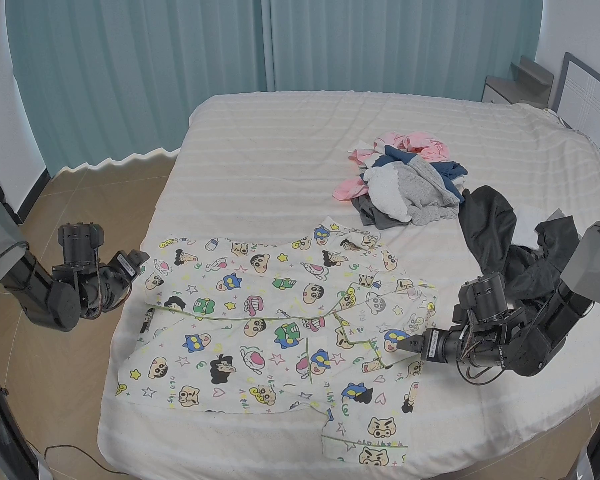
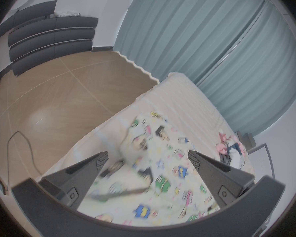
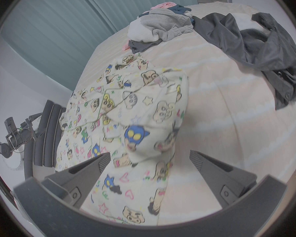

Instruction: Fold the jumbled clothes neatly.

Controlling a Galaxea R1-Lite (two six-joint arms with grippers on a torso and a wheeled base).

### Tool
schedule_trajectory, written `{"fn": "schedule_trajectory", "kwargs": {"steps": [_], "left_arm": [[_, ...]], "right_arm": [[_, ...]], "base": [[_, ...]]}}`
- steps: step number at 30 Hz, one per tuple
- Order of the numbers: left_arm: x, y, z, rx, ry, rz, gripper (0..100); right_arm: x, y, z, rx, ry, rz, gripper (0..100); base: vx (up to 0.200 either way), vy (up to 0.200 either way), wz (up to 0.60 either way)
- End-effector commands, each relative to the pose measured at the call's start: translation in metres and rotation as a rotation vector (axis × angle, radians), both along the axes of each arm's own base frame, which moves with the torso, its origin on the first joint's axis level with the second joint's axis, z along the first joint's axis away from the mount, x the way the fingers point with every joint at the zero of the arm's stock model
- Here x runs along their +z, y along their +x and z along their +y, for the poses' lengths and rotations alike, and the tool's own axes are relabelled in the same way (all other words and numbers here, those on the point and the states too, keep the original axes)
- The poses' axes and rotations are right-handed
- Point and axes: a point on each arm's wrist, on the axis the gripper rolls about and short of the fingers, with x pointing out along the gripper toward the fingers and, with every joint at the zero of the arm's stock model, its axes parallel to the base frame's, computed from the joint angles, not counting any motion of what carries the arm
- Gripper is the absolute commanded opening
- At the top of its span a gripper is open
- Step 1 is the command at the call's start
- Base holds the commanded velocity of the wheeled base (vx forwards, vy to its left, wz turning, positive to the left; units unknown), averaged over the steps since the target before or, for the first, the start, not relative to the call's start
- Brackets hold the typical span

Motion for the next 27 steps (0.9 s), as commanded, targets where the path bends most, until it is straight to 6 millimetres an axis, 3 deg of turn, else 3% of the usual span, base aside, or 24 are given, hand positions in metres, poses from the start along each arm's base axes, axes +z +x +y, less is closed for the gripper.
{"fn": "schedule_trajectory", "kwargs": {"steps": [1,3,6,14,27], "left_arm": [[-0.006,-0.067,-0.005,-0.060,-0.046,0.133,100],[-0.023,-0.097,-0.008,-0.122,-0.094,0.216,100],[-0.038,-0.112,-0.009,-0.140,-0.102,0.270,100],[-0.064,-0.124,-0.015,-0.108,-0.054,0.373,100],[-0.075,-0.136,-0.032,-0.153,-0.032,0.454,100]], "right_arm": [[0.004,0.000,0.026,0.072,0.008,-0.035,100],[0.005,-0.004,0.028,0.077,0.008,-0.030,100],[-0.001,-0.017,0.019,0.060,-0.007,0.006,100],[-0.028,-0.023,0.015,0.000,0.110,-0.104,100],[-0.033,-0.032,0.015,0.038,0.089,-0.119,100]], "base": [[0.000,0.000,0.00],[0.000,0.000,0.00],[0.000,0.000,0.00],[0.000,0.000,0.00],[0.000,0.000,0.00]]}}
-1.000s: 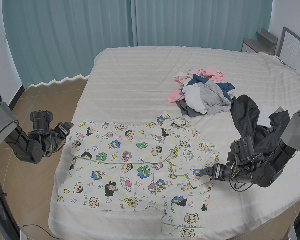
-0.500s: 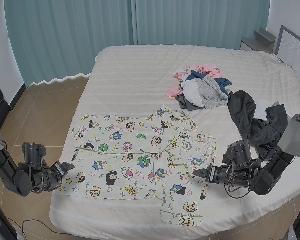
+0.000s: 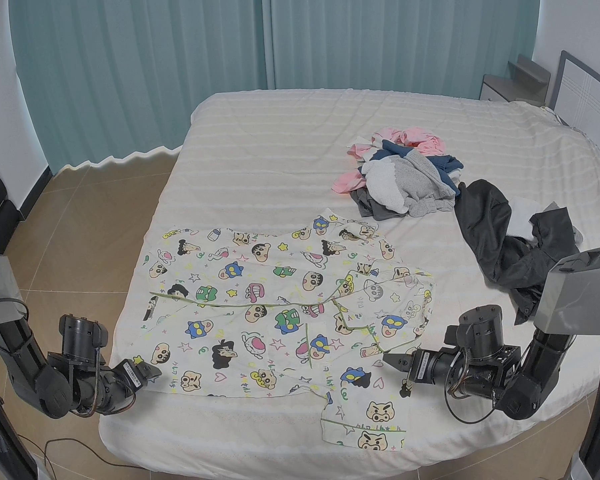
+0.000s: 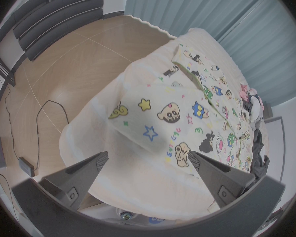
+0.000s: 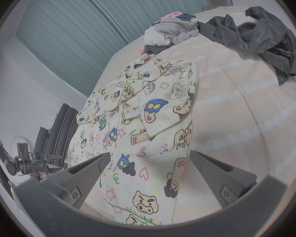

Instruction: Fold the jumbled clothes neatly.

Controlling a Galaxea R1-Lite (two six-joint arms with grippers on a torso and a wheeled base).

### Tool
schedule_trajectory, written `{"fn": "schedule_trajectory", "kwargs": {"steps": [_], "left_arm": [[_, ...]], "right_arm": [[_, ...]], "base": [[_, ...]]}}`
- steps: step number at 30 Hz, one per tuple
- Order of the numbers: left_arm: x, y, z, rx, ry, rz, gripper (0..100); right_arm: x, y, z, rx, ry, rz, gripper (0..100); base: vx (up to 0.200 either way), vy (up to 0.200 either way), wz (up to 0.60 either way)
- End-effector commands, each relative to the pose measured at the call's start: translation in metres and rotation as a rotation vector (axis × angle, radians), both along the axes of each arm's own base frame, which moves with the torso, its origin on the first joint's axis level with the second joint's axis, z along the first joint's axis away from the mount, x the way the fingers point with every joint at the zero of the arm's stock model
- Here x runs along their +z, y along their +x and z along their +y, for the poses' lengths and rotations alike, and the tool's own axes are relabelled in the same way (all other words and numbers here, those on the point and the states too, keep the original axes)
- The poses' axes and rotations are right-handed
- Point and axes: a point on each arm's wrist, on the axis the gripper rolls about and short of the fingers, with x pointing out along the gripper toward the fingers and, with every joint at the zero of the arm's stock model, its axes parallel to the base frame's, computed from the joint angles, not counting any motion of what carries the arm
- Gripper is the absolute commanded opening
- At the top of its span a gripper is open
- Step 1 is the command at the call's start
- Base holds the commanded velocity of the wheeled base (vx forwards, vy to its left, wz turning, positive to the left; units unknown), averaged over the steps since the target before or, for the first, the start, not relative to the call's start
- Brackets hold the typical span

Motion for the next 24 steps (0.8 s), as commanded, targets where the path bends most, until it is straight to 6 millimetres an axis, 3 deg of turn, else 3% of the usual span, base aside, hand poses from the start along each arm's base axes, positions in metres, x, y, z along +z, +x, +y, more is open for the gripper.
{"fn": "schedule_trajectory", "kwargs": {"steps": [1,10,24], "left_arm": [[-0.009,-0.002,-0.006,-0.021,0.005,0.043,100],[-0.034,0.014,-0.002,0.053,0.065,0.051,100],[-0.045,0.030,0.004,0.129,0.057,-0.023,100]], "right_arm": [[-0.008,-0.002,0.000,0.003,-0.014,0.026,100],[-0.007,-0.002,0.000,0.000,-0.010,0.023,100],[-0.006,0.000,0.000,0.000,-0.004,0.014,100]], "base": [[0.000,0.000,0.00],[0.000,0.000,0.00],[0.000,0.000,0.00]]}}
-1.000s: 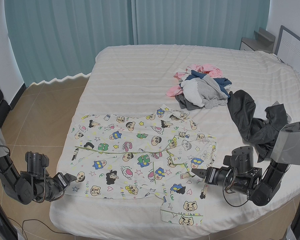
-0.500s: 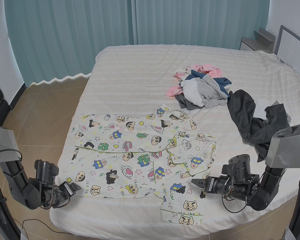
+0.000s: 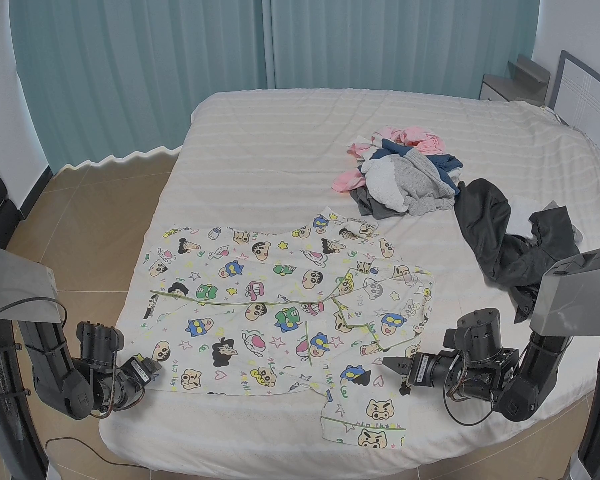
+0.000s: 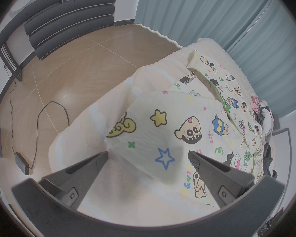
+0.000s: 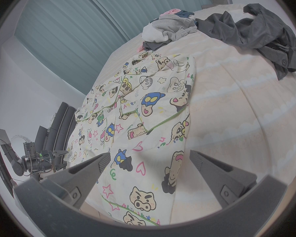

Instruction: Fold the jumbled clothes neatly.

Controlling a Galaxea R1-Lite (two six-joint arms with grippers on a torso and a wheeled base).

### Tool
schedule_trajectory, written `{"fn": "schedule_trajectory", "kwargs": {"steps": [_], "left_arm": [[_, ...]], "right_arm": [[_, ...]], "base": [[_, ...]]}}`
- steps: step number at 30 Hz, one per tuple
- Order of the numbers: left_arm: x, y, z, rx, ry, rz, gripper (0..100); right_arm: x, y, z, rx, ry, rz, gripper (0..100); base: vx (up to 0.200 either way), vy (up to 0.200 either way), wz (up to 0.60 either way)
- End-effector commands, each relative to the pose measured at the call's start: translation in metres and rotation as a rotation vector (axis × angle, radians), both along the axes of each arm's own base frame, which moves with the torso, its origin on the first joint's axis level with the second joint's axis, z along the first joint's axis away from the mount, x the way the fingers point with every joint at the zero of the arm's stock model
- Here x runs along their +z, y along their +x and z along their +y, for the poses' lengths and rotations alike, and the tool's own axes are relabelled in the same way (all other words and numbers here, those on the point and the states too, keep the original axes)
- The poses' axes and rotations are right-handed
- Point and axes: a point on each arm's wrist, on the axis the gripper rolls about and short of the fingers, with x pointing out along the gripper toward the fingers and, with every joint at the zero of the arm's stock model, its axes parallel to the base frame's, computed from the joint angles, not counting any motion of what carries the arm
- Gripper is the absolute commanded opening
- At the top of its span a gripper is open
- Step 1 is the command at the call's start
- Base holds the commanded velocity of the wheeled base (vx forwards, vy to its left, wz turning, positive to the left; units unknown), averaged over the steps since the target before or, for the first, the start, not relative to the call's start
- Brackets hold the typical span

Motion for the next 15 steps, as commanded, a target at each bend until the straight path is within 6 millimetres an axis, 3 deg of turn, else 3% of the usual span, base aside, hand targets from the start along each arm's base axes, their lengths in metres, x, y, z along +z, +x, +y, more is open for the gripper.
{"fn": "schedule_trajectory", "kwargs": {"steps": [1,6,7,15], "left_arm": [[-0.007,0.004,0.003,0.015,-0.001,0.012,100],[-0.005,0.010,0.007,0.052,-0.018,-0.011,100],[-0.005,0.010,0.007,0.052,-0.018,-0.011,0],[-0.014,0.013,0.012,0.109,0.032,0.006,0]], "right_arm": [[0.000,0.000,0.000,0.000,0.001,-0.001,100],[0.000,0.000,0.000,0.000,0.002,-0.002,100],[0.000,0.000,0.000,0.000,0.002,-0.002,100],[-0.003,-0.010,-0.004,0.024,-0.037,0.033,100]], "base": [[0.000,0.000,0.00],[0.000,0.000,0.00],[0.000,0.000,0.00],[0.000,0.000,0.00]]}}
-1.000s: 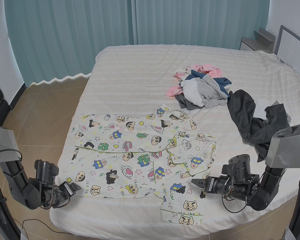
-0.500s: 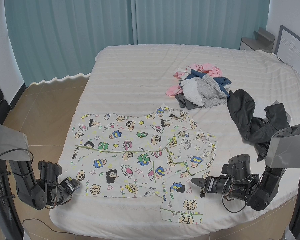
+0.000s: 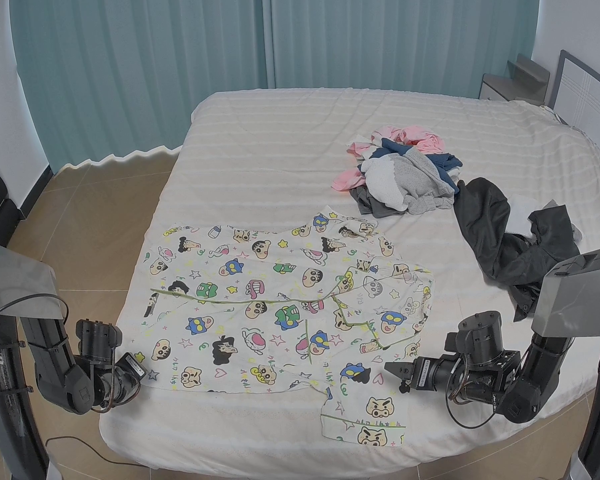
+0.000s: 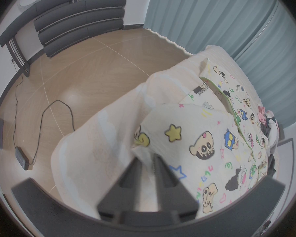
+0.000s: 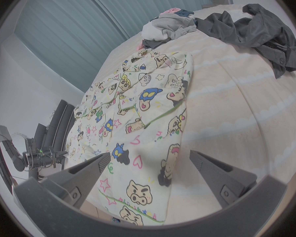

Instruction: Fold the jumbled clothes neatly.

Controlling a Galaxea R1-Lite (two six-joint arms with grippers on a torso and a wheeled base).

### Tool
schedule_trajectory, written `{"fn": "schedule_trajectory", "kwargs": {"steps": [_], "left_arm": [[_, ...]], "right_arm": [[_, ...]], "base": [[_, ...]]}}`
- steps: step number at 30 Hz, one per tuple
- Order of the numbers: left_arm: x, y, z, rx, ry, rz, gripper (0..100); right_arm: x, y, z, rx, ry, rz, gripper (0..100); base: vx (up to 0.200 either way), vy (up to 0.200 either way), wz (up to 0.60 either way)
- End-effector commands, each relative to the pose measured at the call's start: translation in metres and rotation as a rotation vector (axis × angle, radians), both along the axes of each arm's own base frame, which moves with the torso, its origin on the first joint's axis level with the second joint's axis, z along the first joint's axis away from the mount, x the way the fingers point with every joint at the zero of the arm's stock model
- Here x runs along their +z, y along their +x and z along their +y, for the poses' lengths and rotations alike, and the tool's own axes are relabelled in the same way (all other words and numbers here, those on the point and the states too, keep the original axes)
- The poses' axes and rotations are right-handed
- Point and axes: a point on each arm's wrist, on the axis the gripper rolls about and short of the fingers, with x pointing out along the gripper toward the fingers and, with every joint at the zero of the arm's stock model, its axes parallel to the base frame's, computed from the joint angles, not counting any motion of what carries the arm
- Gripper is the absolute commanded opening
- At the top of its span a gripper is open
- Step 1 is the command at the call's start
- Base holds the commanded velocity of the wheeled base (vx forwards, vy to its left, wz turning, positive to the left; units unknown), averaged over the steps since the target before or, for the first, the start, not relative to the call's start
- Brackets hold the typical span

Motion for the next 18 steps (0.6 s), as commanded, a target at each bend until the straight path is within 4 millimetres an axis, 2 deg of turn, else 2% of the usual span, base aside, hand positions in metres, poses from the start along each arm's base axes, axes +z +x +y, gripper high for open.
{"fn": "schedule_trajectory", "kwargs": {"steps": [1,11,18], "left_arm": [[-0.007,0.003,0.002,0.016,0.016,0.014,0],[-0.006,0.001,0.002,0.025,0.061,-0.006,0],[-0.006,0.001,0.001,0.025,0.062,-0.004,0]], "right_arm": [[-0.002,-0.005,-0.002,0.014,-0.015,0.019,100],[-0.034,-0.016,0.009,0.077,-0.070,0.118,100],[-0.036,-0.013,0.012,0.110,-0.031,0.130,100]], "base": [[0.000,0.000,0.00],[0.000,0.000,0.00],[0.000,0.000,0.00]]}}
